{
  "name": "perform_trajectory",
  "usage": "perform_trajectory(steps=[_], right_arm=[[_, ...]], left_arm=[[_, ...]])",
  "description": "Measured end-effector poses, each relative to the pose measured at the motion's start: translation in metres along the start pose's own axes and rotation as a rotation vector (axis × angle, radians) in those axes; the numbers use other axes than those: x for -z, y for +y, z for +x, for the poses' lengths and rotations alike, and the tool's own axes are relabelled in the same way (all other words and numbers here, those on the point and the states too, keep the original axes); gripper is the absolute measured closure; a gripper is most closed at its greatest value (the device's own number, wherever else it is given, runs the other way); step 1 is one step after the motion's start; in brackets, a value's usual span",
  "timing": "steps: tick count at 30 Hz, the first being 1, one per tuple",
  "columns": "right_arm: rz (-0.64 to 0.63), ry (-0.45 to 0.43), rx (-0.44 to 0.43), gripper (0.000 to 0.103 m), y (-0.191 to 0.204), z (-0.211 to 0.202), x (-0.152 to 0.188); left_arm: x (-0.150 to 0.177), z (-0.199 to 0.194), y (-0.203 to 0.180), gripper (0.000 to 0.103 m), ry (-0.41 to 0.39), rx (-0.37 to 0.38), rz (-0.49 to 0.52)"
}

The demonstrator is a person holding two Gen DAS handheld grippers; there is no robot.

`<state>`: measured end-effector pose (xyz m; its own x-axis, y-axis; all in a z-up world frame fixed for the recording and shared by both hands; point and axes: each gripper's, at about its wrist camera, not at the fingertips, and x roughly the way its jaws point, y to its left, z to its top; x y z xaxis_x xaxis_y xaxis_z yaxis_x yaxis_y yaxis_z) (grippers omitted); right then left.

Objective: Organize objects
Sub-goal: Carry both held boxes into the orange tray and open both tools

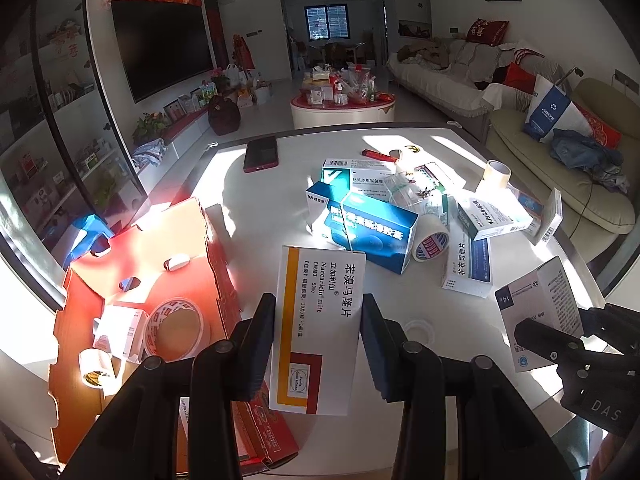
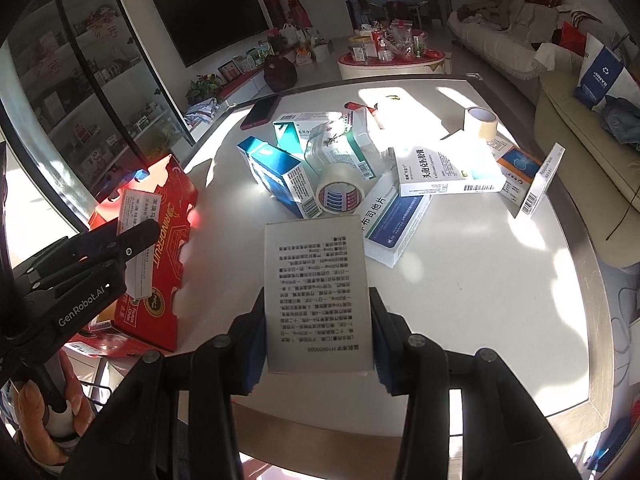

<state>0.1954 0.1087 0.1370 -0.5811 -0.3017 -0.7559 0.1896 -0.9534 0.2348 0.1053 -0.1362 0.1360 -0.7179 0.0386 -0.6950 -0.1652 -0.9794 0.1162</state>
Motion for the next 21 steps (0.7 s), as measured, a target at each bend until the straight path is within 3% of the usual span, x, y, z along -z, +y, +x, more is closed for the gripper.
perform_trajectory(steps=[6, 21], right_arm=[[-0.045, -0.014, 0.045, 0.060, 0.006, -0.002, -0.001], [-0.099, -0.034, 0.060, 0.060, 0.020, -0.006, -0.004]], left_arm=[[-0.004, -0.008, 0.005, 0.059, -0.019, 0.013, -0.020], [-0.004, -0.019, 0.015, 0.059, -0.049, -0.008, -0.040]])
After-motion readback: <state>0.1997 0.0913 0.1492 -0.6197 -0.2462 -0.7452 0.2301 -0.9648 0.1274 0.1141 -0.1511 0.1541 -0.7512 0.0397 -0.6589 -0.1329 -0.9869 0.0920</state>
